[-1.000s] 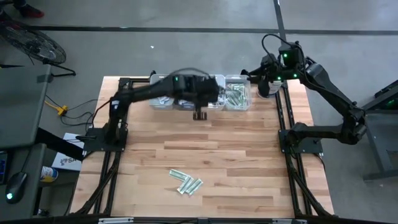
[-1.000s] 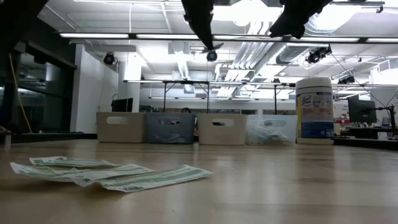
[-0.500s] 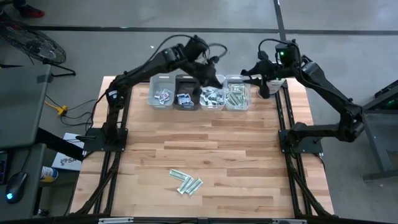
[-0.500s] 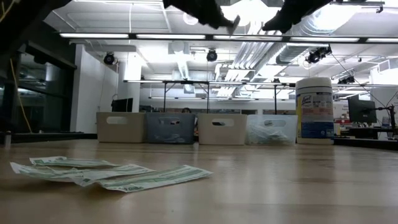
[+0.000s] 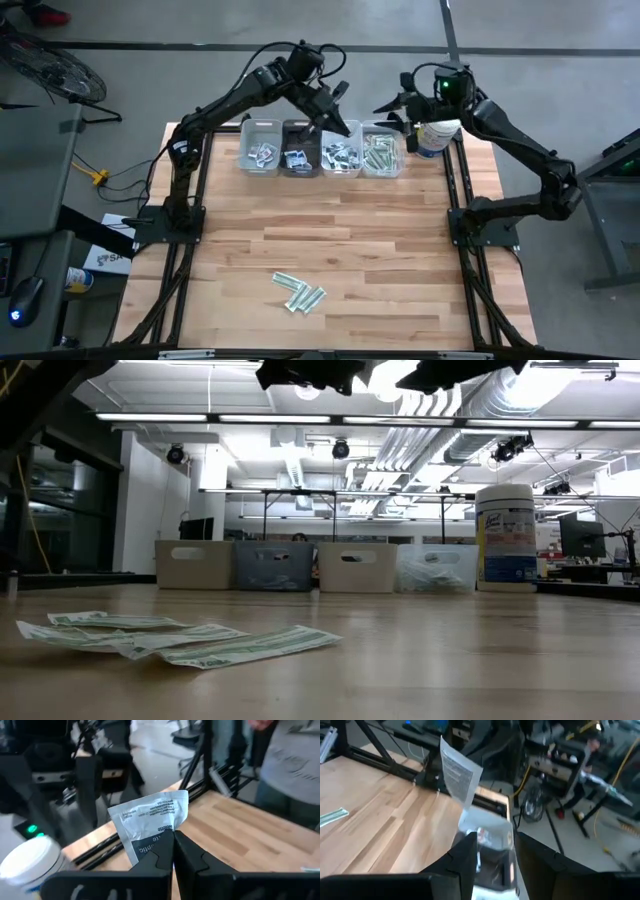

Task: Pick & Place First Aid Supplies
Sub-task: Put the black towelette pack into the white bin

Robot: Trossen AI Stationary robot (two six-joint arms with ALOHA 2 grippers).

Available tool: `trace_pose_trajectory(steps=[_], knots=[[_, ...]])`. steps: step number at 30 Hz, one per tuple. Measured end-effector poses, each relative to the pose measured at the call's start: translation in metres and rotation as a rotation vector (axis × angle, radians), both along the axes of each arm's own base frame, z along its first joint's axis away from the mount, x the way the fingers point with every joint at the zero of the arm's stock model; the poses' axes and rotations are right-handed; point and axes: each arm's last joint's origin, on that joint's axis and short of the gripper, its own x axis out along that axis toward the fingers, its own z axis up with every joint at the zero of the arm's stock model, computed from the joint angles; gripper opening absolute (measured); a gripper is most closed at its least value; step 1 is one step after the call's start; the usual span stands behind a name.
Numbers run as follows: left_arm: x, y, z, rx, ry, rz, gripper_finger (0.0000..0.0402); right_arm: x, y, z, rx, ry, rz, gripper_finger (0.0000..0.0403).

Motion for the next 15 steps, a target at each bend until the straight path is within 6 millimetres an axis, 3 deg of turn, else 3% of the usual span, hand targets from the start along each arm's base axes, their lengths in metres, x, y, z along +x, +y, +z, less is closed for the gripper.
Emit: trace_pose_trajectory(steps=[15], knots=[[-0.001,-0.004,0.002,-0.062,-0.044,-0.128,0.0,0.038,0.011,0.001,-0.021,-0.107,0.174,0.0126]])
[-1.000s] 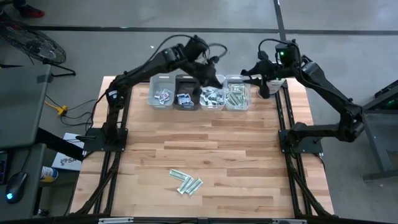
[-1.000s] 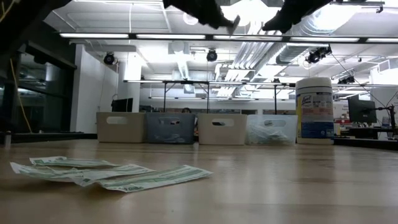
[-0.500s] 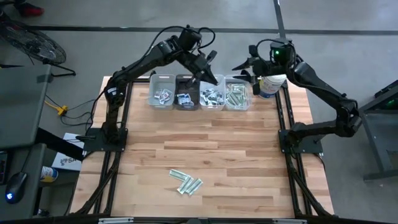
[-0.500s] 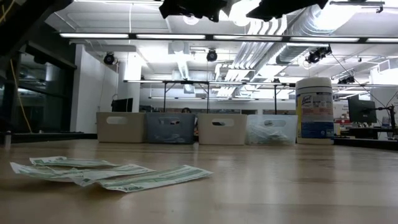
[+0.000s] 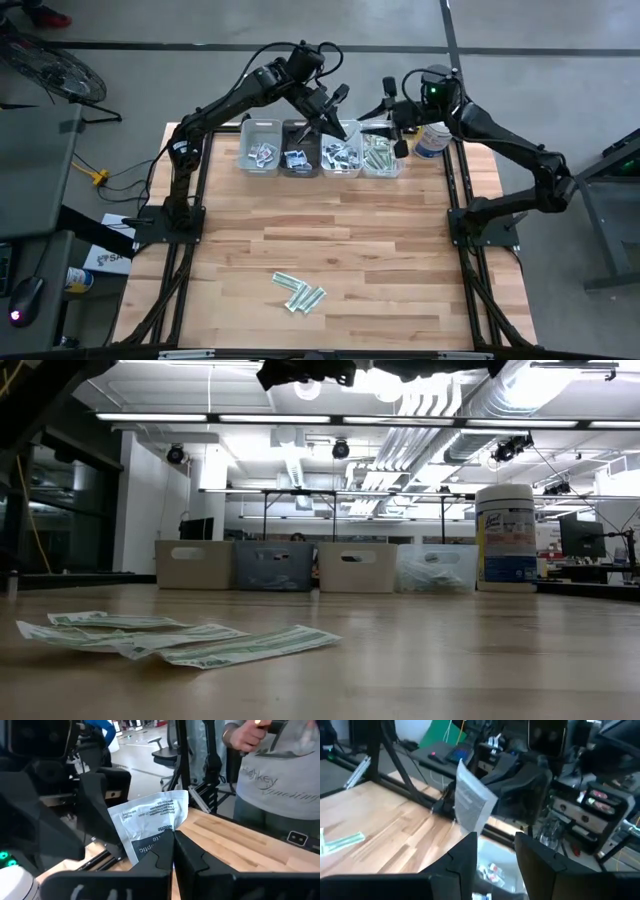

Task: Pick & Place First Aid Supplies
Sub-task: Put the black towelette pack into the white bin

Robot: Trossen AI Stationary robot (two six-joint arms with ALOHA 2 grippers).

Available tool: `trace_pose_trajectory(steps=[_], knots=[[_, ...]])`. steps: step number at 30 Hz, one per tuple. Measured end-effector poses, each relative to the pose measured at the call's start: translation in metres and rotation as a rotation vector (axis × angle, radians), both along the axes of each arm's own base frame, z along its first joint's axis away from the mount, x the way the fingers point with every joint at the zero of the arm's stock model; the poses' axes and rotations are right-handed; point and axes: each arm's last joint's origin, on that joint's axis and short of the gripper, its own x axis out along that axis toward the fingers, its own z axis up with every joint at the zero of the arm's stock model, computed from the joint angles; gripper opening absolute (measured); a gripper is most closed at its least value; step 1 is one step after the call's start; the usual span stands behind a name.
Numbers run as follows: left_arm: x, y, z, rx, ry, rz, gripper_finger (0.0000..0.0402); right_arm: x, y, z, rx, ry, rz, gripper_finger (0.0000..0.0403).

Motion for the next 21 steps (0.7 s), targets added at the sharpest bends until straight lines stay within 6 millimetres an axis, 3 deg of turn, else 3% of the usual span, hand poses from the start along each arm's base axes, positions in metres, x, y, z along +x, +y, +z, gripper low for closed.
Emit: trace_pose_trajectory(steps=[13,21], knots=[[0.0,0.0,0.0,-0.003,-0.002,-0.007,0.0,0.01,-0.001,0.007,0.139,-0.085,0.153,0.0126],[0.0,-0.001,0.0,-0.009,-0.005,-0.017,0.0,0.019,-0.003,0.0,0.161,-0.068,0.163,0.0126]])
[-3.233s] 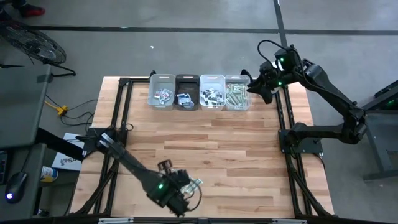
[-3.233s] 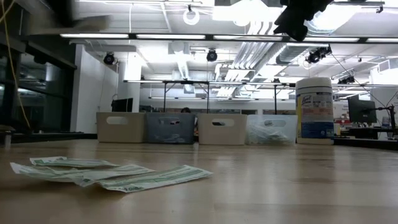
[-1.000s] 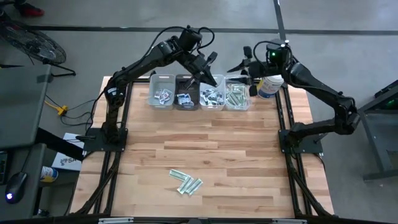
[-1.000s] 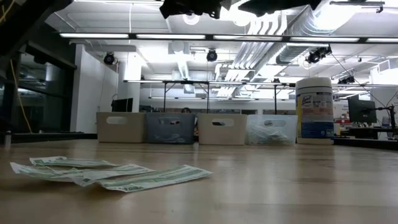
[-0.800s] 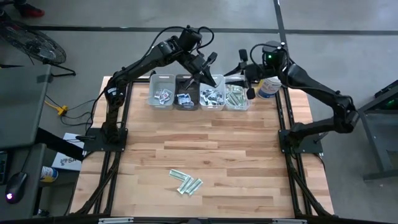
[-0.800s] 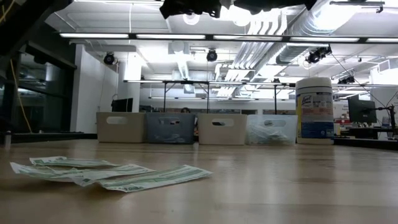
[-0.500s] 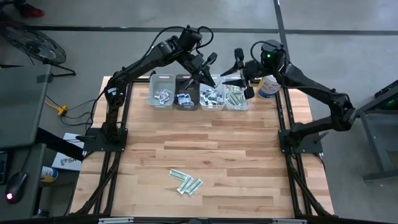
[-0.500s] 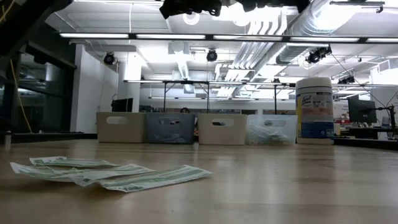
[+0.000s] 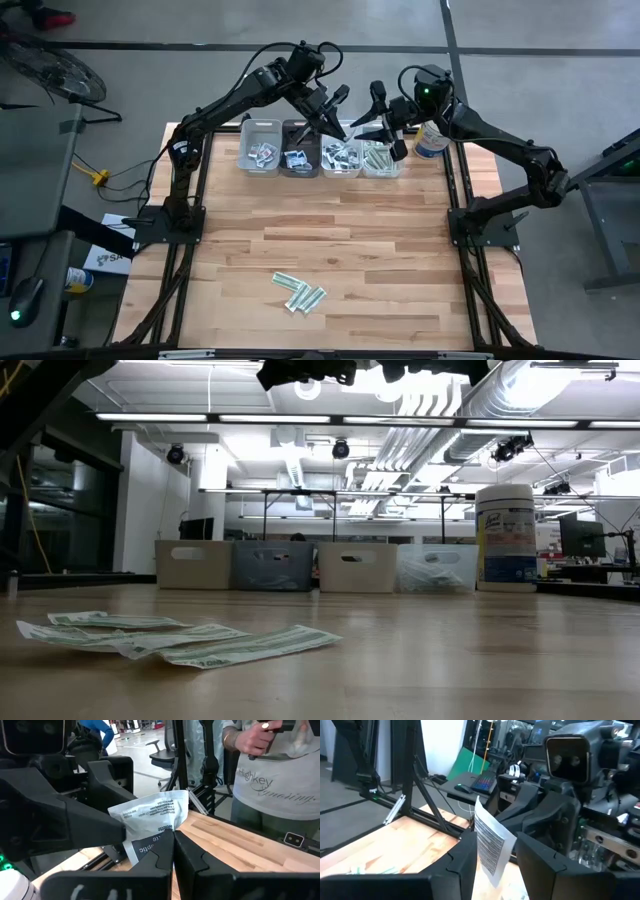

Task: Pick & Place First Aid Supplies
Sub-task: Put the black towelette pack into the white bin

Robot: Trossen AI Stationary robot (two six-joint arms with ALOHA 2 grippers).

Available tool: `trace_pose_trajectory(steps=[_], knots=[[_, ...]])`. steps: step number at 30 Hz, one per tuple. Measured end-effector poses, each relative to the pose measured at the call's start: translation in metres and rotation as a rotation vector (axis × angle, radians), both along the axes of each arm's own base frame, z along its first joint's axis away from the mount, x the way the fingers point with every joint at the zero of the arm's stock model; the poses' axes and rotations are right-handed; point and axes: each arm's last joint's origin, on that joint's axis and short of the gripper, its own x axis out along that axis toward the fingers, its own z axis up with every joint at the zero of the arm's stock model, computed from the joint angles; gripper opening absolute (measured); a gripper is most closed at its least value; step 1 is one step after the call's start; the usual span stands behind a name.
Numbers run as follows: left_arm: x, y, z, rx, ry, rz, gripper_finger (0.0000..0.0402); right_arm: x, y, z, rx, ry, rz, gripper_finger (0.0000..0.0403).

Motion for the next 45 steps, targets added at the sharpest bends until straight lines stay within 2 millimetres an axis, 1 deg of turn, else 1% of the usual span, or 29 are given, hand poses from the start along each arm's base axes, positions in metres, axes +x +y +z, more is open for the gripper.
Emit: trace_pose_trajectory(steps=[4,7,10,16,22,24,26,28,31,33,36,39,41,45], knots=[[0.0,0.0,0.0,-0.001,0.0,-0.002,0.0,0.005,0.001,-0.004,0.018,0.013,0.011,0.0125],[0.0,0.0,0.0,-0.001,0.0,-0.002,0.0,0.007,0.003,-0.002,0.018,0.005,0.017,0.0113],[0.0,0.0,0.0,0.004,-0.002,-0.001,0.0,0.006,0.003,-0.001,0.032,0.002,0.026,0.0086],[0.0,0.0,-0.001,0.008,-0.002,0.002,0.0,0.004,0.0,-0.002,0.047,0.009,0.023,0.0011],[0.001,0.002,-0.002,0.011,0.039,0.067,0.0001,0.002,-0.003,-0.003,0.084,0.03,0.011,0.0004],[0.001,0.003,-0.002,0.028,0.06,0.116,0.0002,0.002,-0.003,-0.004,0.091,0.042,-0.009,0.0003],[0.001,0.006,-0.003,0.037,0.079,0.163,0.001,0.002,-0.004,-0.006,0.094,0.054,-0.045,0.0003],[-0.002,0.011,-0.003,0.035,0.093,0.193,0.0027,0.0,-0.007,-0.007,0.098,0.069,-0.092,0.0002],[-0.01,0.026,-0.005,0.003,0.148,0.282,0.0062,-0.004,-0.013,-0.012,0.073,0.108,-0.185,0.0002],[-0.021,0.037,-0.007,-0.024,0.209,0.353,0.0086,-0.006,-0.017,-0.016,0.05,0.143,-0.244,0.0001],[-0.039,0.051,-0.008,-0.016,0.298,0.495,0.0111,-0.01,-0.02,-0.021,-0.03,0.178,-0.28,0.0001],[-0.052,0.066,-0.012,-0.037,0.399,0.664,0.0118,-0.011,-0.02,-0.026,-0.171,0.194,-0.256,0.0001],[-0.059,0.074,-0.015,-0.05,0.452,0.756,0.0119,-0.009,-0.017,-0.028,-0.293,0.207,-0.255,0.0001],[-0.064,0.088,-0.021,-0.027,0.501,0.883,0.0119,0.001,-0.011,-0.034,-0.599,0.306,-0.391,0.0001]])
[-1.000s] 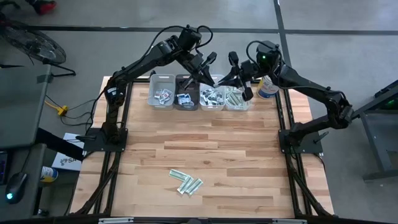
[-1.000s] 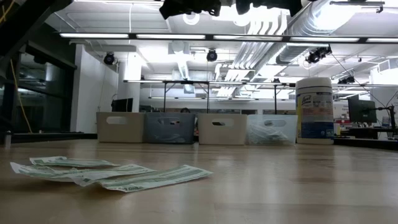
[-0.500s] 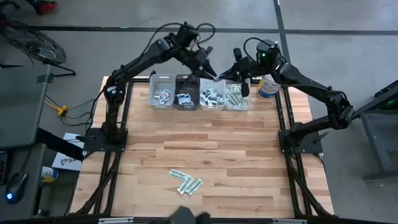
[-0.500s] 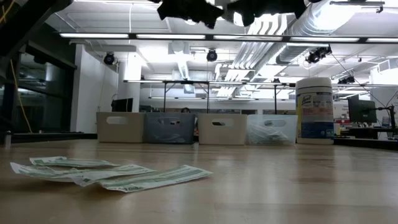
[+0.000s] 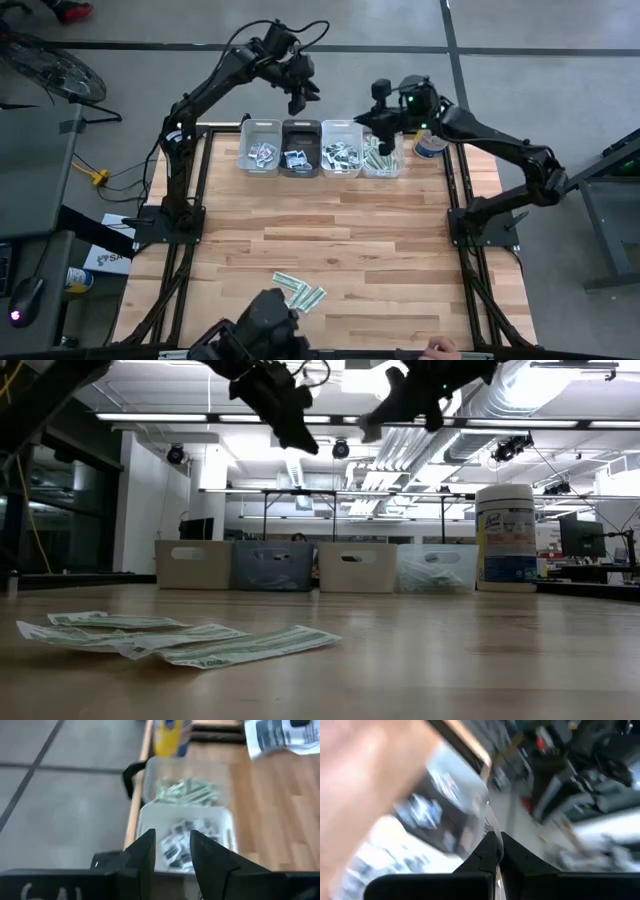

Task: Pick & Place First Aid Supplies
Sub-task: Put the black towelette pack into the white bin

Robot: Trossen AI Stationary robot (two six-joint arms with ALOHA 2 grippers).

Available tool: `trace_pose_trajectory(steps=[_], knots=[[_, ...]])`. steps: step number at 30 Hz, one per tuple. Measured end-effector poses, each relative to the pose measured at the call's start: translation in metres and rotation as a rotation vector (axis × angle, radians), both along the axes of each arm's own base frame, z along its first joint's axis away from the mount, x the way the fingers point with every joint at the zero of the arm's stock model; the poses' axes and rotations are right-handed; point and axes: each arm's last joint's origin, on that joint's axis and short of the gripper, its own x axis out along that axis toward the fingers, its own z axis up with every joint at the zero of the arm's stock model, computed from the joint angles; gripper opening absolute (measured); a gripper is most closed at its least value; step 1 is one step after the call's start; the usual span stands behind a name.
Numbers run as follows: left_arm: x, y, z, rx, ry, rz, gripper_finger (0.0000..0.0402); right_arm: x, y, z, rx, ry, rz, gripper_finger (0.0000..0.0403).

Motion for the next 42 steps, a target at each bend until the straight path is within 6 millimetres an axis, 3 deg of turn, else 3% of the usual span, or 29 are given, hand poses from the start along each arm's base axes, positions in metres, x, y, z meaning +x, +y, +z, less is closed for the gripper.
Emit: trace_pose_trajectory(steps=[3,7,12,16,22,31,37,42], knots=[[-0.001,0.006,-0.003,0.01,0.022,0.055,0.012,0.012,0.004,-0.005,-0.188,0.065,-0.092,0.0],[-0.005,0.016,-0.011,-0.005,0.051,0.095,0.012,0.028,0.011,-0.024,-0.281,0.103,-0.096,0.0],[-0.005,0.028,-0.025,-0.027,0.081,0.116,0.012,0.039,0.026,-0.062,-0.414,0.11,-0.131,0.0],[-0.003,0.036,-0.038,-0.058,0.108,0.119,0.012,0.036,0.037,-0.095,-0.505,0.079,-0.185,0.0],[-0.004,0.041,-0.047,-0.085,0.126,0.104,0.012,0.024,0.05,-0.139,-0.351,0.118,-0.181,0.0],[-0.007,0.044,-0.051,-0.092,0.135,0.108,0.012,0.022,0.055,-0.163,-0.149,0.097,-0.155,0.0003],[-0.007,0.044,-0.051,-0.095,0.136,0.106,0.012,0.032,0.045,-0.194,-0.046,0.148,-0.212,0.0039],[-0.009,0.042,-0.053,-0.111,0.155,0.089,0.012,0.04,0.039,-0.201,-0.007,0.111,-0.324,0.0083]])
